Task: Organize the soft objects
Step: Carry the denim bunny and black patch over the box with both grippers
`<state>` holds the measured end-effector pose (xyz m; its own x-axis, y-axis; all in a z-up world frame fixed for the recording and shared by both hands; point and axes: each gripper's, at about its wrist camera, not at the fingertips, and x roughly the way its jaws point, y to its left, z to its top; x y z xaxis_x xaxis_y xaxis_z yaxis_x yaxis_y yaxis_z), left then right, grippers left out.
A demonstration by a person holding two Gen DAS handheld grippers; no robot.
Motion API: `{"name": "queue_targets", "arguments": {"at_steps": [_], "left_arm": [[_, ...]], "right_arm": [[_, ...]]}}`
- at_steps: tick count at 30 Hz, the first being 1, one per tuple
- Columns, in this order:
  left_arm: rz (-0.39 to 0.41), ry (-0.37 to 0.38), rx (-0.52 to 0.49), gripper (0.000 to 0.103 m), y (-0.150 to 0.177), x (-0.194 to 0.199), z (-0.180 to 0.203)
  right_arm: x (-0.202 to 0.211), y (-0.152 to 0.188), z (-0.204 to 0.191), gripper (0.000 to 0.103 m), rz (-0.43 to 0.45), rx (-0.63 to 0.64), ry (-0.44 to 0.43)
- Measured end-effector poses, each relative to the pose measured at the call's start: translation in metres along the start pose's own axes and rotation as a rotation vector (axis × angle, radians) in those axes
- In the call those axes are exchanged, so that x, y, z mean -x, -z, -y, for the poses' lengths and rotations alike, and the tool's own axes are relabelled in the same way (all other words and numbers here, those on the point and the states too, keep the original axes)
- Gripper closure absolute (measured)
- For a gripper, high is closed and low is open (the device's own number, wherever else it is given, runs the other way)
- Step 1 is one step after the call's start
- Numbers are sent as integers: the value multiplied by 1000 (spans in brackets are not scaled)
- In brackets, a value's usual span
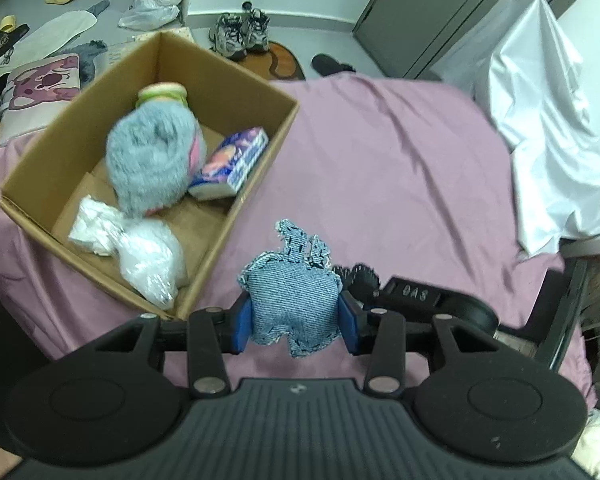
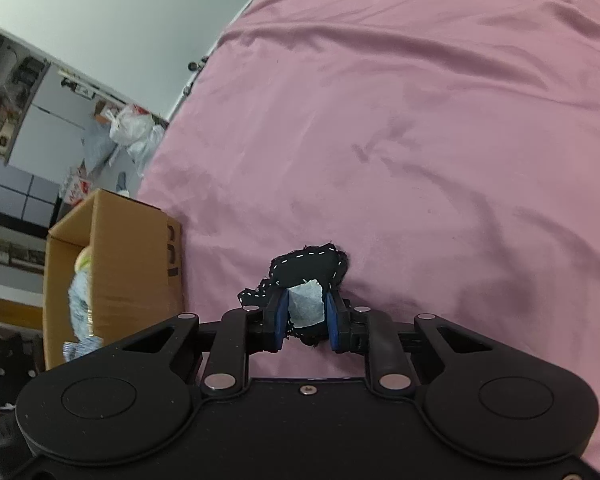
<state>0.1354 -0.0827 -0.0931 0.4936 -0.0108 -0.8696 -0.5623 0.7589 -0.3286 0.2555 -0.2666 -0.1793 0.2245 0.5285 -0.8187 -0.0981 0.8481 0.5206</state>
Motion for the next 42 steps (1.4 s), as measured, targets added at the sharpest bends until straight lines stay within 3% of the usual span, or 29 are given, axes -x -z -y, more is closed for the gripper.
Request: {"name": "queue_targets", "arguments": {"at_steps": [9, 21, 32, 42], "left_arm": [[72, 38, 30, 60, -24, 30, -22], [135, 61, -1, 60, -57, 52, -63], [132, 88, -3, 60, -74, 51, -99], [79, 95, 2, 58, -77, 32, -125]], "right_arm": [[24, 1, -3, 83, 85, -20, -73], [56, 6, -41, 83, 199, 76, -217], [67, 11, -75, 82, 257, 168, -310], [65, 15, -103, 82, 257, 237, -327]]}}
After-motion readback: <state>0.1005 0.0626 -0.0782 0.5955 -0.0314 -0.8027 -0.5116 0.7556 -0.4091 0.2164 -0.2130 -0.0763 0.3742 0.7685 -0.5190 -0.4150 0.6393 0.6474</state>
